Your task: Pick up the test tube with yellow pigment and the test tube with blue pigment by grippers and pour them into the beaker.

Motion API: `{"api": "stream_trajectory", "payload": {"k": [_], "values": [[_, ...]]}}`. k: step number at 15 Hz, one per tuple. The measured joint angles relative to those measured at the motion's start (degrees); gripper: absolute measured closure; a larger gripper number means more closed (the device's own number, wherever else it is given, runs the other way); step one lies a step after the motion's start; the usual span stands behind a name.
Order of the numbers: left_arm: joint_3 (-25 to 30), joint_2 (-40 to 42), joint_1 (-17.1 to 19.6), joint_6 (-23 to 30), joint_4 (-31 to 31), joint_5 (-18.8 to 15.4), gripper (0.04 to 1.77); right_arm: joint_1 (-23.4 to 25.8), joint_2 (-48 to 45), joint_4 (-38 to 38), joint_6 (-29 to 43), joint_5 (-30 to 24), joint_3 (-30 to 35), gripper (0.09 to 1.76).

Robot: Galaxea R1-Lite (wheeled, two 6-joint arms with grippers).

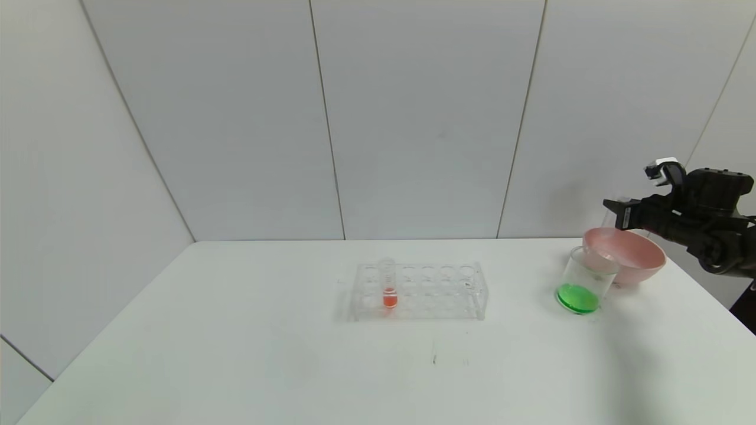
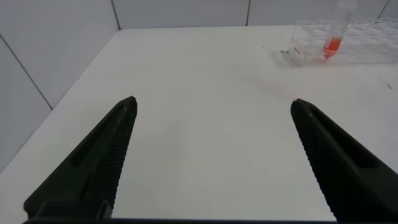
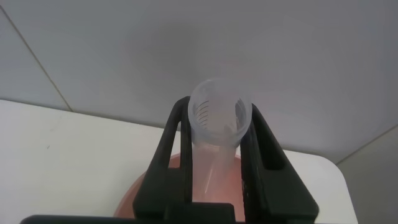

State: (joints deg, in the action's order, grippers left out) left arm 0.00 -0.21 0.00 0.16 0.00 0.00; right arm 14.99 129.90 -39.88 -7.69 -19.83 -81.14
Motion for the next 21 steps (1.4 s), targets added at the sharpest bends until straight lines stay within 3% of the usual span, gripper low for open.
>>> {"api": "stream_trajectory", "payload": {"k": [1,6,10,14,21], "values": [[0.0,0.0,0.0,0.0,0.0,0.0,0.05,0.1,0.4,-0.1,0.0,-0.1,-0.1,1.35],[0.0,0.0,0.0,0.0,0.0,0.0,0.05,0.3,1.7,-0.4,0.1,0.0,-2.0,0.80],[0.0,0.0,0.0,0.0,0.0,0.0,0.05,-0.1,-1.6,-0.3,0.2,0.0,0.0,0.53],[0.0,0.0,0.0,0.0,0.0,0.0,0.05,-0.5,-10.7,-0.9,2.1,-1.0,9.4,0.38],[0.0,0.0,0.0,0.0,0.0,0.0,0.05,-4.8,-36.7,-4.0,7.6,-2.9,30.1,0.24]]}}
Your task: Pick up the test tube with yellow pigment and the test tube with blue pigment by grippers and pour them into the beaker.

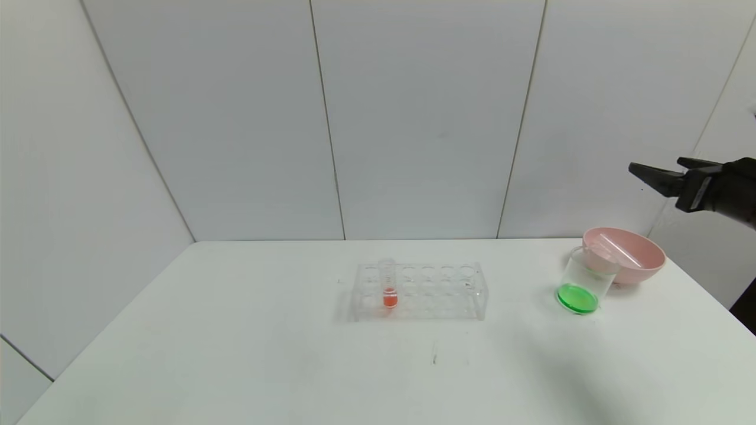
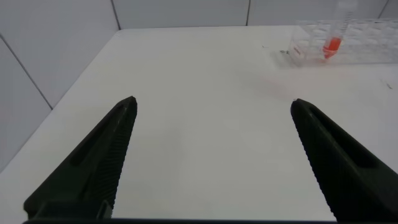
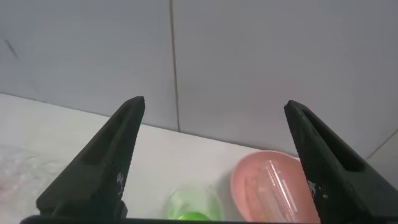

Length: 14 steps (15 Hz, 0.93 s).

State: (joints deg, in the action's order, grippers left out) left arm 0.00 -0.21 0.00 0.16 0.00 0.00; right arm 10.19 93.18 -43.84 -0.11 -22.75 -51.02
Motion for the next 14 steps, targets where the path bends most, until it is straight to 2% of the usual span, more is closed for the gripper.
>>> {"api": "stream_trajectory", "payload": {"k": [4,6,14], "values": [[0.0,0.0,0.0,0.0,0.0,0.0,0.05,-1.5,-18.5,0.7,0.5,-0.2,10.0,0.20],[0.0,0.0,0.0,0.0,0.0,0.0,0.05,-1.6,-28.9,3.7,0.7,-0.2,13.6,0.18],[0.0,0.0,0.0,0.0,0.0,0.0,0.05,-4.5,-68.8,28.1,0.0,-0.3,17.3,0.15]]}}
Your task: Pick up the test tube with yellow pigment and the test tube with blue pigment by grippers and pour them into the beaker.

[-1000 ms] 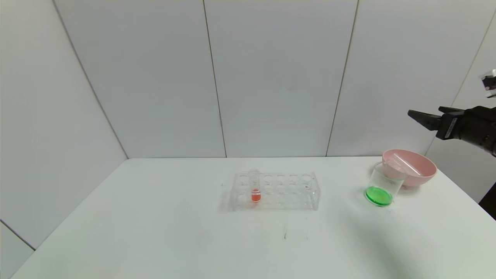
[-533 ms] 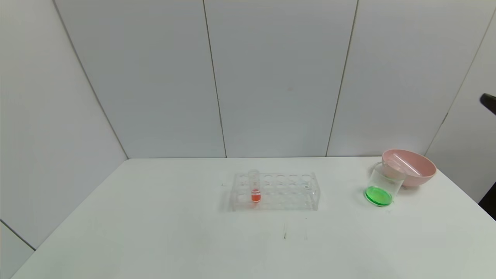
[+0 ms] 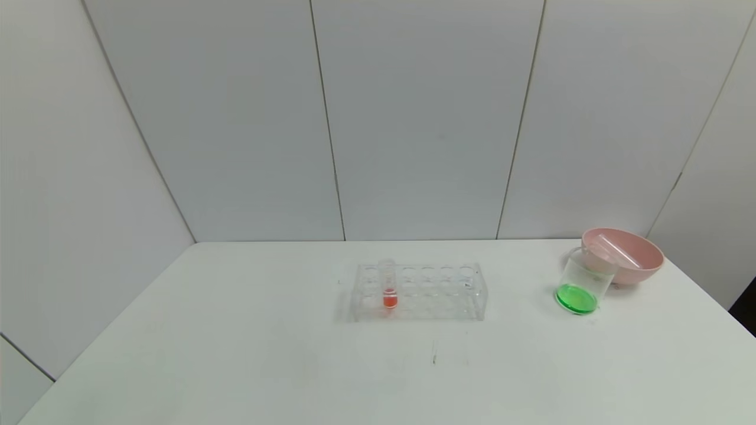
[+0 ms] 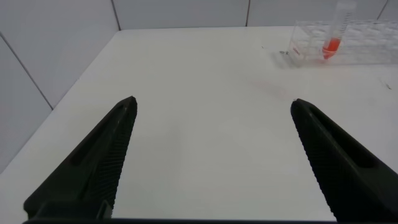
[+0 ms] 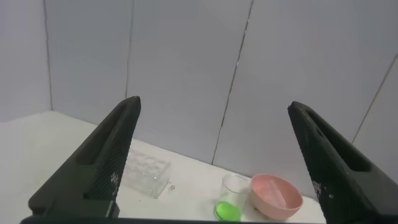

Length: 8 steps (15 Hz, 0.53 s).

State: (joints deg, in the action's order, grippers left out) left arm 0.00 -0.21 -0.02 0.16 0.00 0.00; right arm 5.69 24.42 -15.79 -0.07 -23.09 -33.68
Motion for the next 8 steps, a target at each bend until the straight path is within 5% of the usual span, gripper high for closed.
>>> {"api": "stream_trajectory", "payload": {"k": [3,8], "values": [[0.0,0.0,0.0,0.0,0.0,0.0,0.05,-2.7,-7.6,1.8,-2.1,10.8,1.9,0.15],[0.0,0.0,0.0,0.0,0.0,0.0,0.05,-5.8,-18.8,10.5,-4.3,11.2,4.8,0.15]]}}
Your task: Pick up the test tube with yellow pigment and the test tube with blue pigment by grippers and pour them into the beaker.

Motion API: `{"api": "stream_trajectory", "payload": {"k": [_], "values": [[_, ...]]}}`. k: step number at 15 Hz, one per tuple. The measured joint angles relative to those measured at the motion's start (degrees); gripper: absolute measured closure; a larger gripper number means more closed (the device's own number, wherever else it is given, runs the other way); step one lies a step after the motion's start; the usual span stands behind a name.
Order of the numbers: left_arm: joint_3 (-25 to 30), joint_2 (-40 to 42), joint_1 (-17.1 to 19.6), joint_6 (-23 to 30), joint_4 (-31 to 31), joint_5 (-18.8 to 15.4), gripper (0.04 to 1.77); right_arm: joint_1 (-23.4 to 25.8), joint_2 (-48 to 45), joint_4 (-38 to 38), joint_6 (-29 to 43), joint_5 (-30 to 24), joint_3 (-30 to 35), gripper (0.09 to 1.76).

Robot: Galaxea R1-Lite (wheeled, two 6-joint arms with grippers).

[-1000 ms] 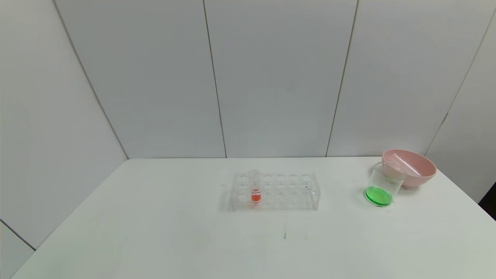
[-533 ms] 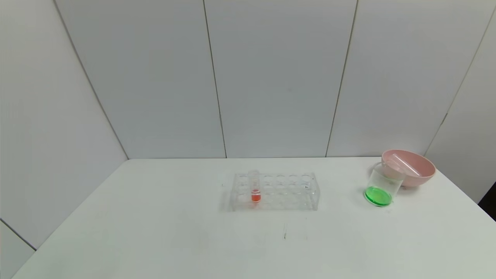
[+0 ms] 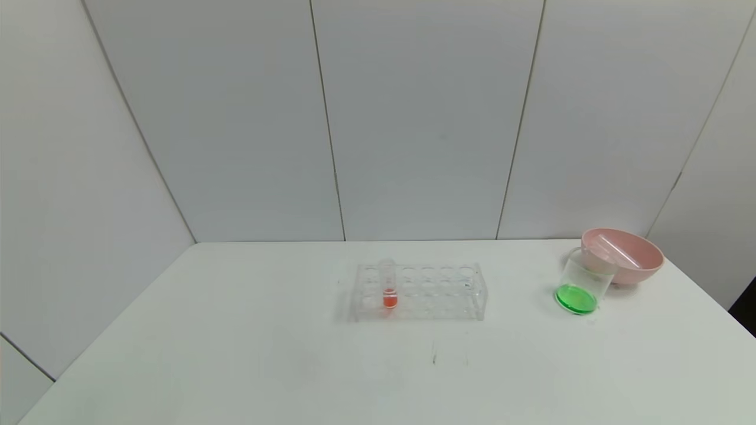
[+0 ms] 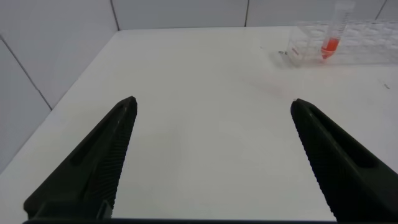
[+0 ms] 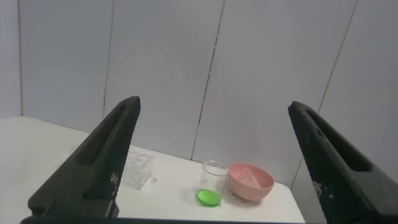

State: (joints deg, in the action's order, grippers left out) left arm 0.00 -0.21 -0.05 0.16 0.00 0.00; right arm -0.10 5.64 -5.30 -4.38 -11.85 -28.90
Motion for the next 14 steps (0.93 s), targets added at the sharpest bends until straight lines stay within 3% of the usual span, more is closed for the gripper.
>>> {"api": "stream_trajectory", "payload": {"k": [4,9,11,14], "values": [[0.0,0.0,0.0,0.0,0.0,0.0,0.05,0.1,-4.8,-0.8,-0.4,4.9,8.0,0.15],[0.0,0.0,0.0,0.0,0.0,0.0,0.05,0.2,-5.7,0.0,-0.2,8.9,25.0,0.15],[0.0,0.0,0.0,0.0,0.0,0.0,0.05,0.2,-5.7,5.7,0.0,10.0,28.0,0.15],[0.0,0.0,0.0,0.0,0.0,0.0,0.05,0.1,-5.7,5.7,0.8,10.5,28.7,0.15]]}}
